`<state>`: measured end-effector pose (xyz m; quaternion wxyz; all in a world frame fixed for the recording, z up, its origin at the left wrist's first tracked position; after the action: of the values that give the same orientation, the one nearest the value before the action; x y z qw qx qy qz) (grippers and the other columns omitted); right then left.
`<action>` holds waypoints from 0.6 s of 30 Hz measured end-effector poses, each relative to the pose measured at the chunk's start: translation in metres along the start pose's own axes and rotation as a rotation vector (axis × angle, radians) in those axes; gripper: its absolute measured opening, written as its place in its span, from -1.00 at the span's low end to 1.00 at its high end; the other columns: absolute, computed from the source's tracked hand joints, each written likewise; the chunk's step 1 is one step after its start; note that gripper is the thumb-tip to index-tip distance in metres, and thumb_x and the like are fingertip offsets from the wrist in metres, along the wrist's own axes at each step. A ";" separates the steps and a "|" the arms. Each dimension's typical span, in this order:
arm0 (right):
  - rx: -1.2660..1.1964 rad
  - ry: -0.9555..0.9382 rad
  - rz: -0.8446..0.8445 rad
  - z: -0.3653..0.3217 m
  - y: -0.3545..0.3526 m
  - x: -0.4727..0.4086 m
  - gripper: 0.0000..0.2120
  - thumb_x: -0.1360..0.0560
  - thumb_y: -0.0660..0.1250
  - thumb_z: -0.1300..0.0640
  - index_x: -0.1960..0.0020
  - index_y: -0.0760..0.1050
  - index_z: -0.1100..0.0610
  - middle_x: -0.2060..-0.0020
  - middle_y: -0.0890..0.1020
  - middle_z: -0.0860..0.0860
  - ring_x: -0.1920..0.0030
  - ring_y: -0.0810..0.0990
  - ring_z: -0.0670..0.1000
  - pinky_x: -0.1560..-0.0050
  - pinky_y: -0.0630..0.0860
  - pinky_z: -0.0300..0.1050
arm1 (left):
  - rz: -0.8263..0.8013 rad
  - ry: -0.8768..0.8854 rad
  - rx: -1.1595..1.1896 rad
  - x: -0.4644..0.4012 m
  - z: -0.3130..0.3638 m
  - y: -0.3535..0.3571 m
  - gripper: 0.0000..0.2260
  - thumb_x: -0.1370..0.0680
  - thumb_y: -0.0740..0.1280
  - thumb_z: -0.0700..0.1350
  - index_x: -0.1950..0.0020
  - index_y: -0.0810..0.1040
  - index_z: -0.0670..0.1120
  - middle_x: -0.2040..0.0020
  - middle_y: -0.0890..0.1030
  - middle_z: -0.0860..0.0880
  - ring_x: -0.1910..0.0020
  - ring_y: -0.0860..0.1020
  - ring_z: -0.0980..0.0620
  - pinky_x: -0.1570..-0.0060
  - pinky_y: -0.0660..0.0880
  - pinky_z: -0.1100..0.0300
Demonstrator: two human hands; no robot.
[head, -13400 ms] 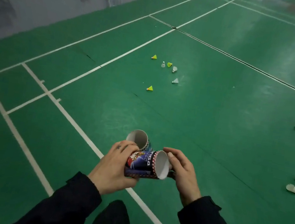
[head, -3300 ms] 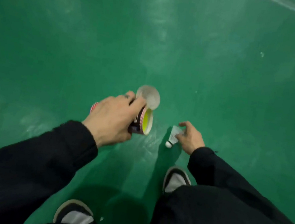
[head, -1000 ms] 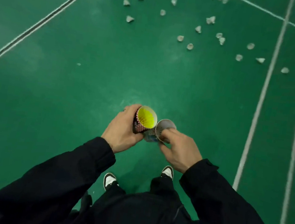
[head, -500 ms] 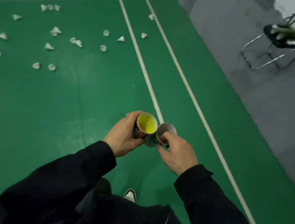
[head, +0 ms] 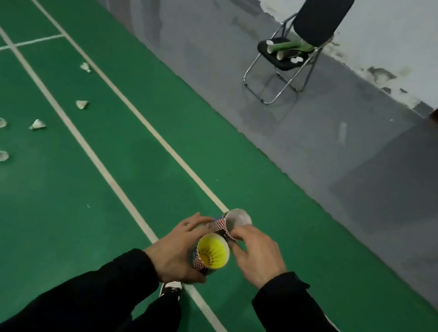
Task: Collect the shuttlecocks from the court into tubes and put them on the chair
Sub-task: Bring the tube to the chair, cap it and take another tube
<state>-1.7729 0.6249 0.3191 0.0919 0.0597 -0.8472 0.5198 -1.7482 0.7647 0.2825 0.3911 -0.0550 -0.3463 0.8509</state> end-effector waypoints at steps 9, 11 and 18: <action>-0.100 -0.018 -0.017 0.099 -0.113 -0.185 -0.82 -0.63 0.25 0.08 -0.15 0.59 -0.02 -0.10 0.64 -0.09 -0.09 0.59 -0.02 -0.08 0.49 -0.12 | -0.164 0.339 -0.139 -0.253 0.039 -0.064 -0.15 -0.28 0.61 0.20 -0.49 0.28 0.39 -0.53 -0.53 0.19 -0.54 -0.53 0.14 -0.59 -0.29 0.04; -0.103 -0.041 0.002 0.127 -0.139 -0.238 -0.83 -0.62 0.23 0.06 -0.12 0.58 -0.02 -0.06 0.65 -0.07 -0.05 0.59 -0.01 -0.06 0.52 -0.06 | -0.199 0.317 -0.170 -0.321 0.031 -0.073 -0.11 -0.27 0.65 0.19 -0.51 0.28 0.39 -0.50 -0.58 0.19 -0.52 -0.56 0.12 -0.52 -0.41 0.09; -0.363 -0.027 0.096 0.233 -0.252 -0.439 -0.68 -0.63 0.20 0.29 -0.19 0.61 -0.02 -0.16 0.65 -0.13 -0.16 0.58 -0.12 -0.22 0.48 -0.20 | -0.012 0.305 -0.051 -0.552 0.047 -0.153 -0.16 -0.24 0.66 0.20 -0.46 0.41 0.20 -0.65 -0.14 0.06 -0.66 -0.03 -0.10 -0.59 0.15 -0.12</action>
<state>-1.3169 0.3058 0.3403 0.0649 0.0084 -0.9301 0.3615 -1.2901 0.4197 0.3171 0.4429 -0.1913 -0.3046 0.8212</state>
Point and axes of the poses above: each hand's wrist, its own x-axis away from the middle knuckle, its own y-axis out of the palm, z = x × y, the point moved 10 cm from there along -x, towards the middle knuckle
